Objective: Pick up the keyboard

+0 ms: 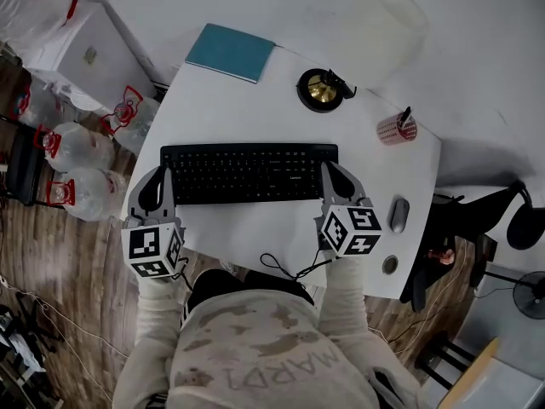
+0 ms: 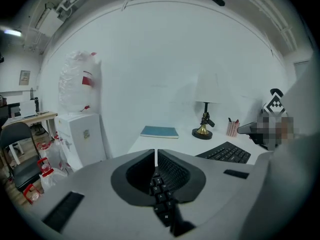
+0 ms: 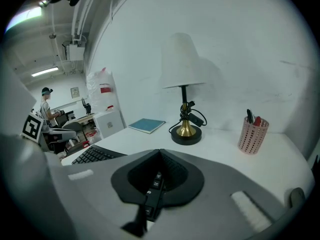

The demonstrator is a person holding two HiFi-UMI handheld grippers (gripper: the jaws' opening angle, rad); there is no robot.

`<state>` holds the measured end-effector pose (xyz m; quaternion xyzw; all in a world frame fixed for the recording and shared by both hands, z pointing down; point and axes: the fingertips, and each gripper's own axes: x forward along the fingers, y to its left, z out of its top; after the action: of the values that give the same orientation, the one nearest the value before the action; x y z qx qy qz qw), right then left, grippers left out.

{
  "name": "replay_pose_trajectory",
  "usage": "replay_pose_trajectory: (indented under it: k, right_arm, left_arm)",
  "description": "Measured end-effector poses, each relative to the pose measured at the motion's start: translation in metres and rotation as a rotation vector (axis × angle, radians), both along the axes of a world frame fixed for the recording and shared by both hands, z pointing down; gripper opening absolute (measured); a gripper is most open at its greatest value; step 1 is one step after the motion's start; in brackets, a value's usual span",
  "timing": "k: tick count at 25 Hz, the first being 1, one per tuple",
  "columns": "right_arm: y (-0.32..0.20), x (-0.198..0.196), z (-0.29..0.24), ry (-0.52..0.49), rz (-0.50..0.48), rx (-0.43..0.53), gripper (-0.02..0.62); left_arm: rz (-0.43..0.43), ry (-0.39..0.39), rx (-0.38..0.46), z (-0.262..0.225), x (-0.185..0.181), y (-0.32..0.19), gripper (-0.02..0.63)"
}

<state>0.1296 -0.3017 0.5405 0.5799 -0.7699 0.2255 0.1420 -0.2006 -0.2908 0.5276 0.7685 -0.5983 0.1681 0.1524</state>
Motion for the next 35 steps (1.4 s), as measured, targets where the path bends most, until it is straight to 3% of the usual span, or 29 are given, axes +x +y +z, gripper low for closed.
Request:
replay_pose_trajectory:
  k: [4,7,14,22,28,35]
  right_arm:
    - [0.002,0.009,0.012,0.018,0.012,-0.046,0.012]
    - [0.004,0.018,0.019,0.023,0.031,-0.071,0.014]
    - [0.011,0.03,0.039,0.032,0.041,-0.148,0.139]
    - [0.019,0.042,0.052,0.035,0.053,-0.203,0.228]
    - [0.027,0.049,0.061,0.011,0.072,-0.234,0.276]
    - [0.034,0.051,0.06,-0.092,0.072,-0.229,0.299]
  left_arm:
    - [-0.015,0.012,-0.056,0.014,-0.005,0.003,0.008]
    - [-0.01,0.005,-0.093,0.023,-0.007,0.006,0.055]
    - [0.002,-0.008,-0.17,0.038,-0.01,0.012,0.134]
    - [-0.01,0.035,-0.245,0.053,-0.014,0.021,0.23]
    - [-0.026,0.07,-0.3,0.062,-0.016,0.03,0.278]
    - [-0.021,0.111,-0.334,0.07,-0.013,0.036,0.305]
